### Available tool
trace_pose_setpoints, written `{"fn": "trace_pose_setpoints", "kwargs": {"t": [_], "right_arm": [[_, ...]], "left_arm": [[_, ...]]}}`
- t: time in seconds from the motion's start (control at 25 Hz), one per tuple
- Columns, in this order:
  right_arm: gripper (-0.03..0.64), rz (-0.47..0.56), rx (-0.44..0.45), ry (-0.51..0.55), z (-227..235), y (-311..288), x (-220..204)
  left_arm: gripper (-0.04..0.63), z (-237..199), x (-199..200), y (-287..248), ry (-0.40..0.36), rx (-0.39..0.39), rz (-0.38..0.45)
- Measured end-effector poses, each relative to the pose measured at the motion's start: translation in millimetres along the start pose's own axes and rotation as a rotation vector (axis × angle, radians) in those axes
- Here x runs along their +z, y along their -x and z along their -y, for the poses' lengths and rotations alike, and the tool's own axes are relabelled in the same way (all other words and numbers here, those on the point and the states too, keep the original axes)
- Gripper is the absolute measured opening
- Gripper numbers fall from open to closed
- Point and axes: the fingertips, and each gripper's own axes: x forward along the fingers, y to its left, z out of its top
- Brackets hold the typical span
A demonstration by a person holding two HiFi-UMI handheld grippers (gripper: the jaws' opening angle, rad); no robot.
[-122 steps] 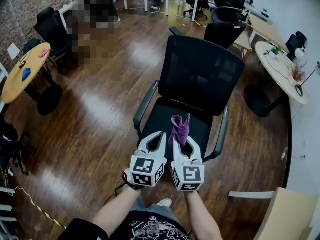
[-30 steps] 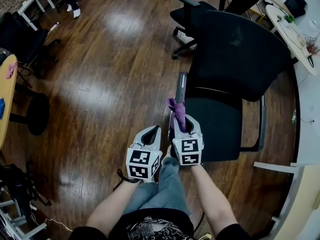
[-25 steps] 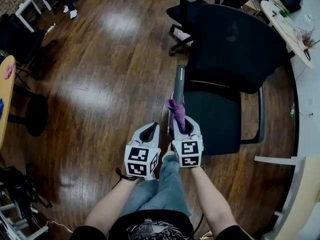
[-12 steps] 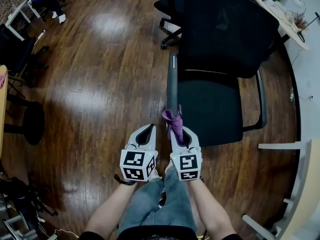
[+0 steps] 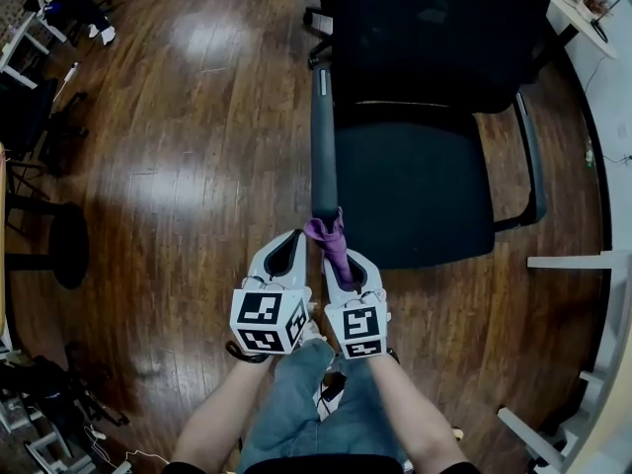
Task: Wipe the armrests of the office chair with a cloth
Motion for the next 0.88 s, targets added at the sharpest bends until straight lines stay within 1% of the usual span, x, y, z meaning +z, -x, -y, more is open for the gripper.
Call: {"fn": "trace_pose_setpoints", "kwargs": {"t": [0.28, 0.4, 0.48, 0.6, 0.88], "right_arm": [[0.072, -0.042, 0.029, -0.013, 3.6, -12.1, -57.2], [0.072, -0.050, 0.036, -0.015, 3.5, -14.3, -66.9], [0.072, -0.050, 0.037, -0.016, 3.2, -13.3, -63.2], [0.072, -0.042, 0.028, -0.020, 2.9, -6.4, -46.0], [0.072, 0.003, -0.016, -0.026, 5.4, 11.0, 16.5]], "left_arm": [[0.003, 0.0, -41.0, -10.2, -0.009, 0.021, -0.029], [0.005, -4.2, -49.8, -10.5, -0.014, 0.035, -0.041], [0.003, -5.9, -48.4, -8.5, -0.012, 0.040, -0.047], [0.005, -5.6, -37.8, -3.6, -0.007, 0.037, -0.051], [0.005, 3.1, 6.5, 3.4, -0.009, -0.009, -0.036]]}}
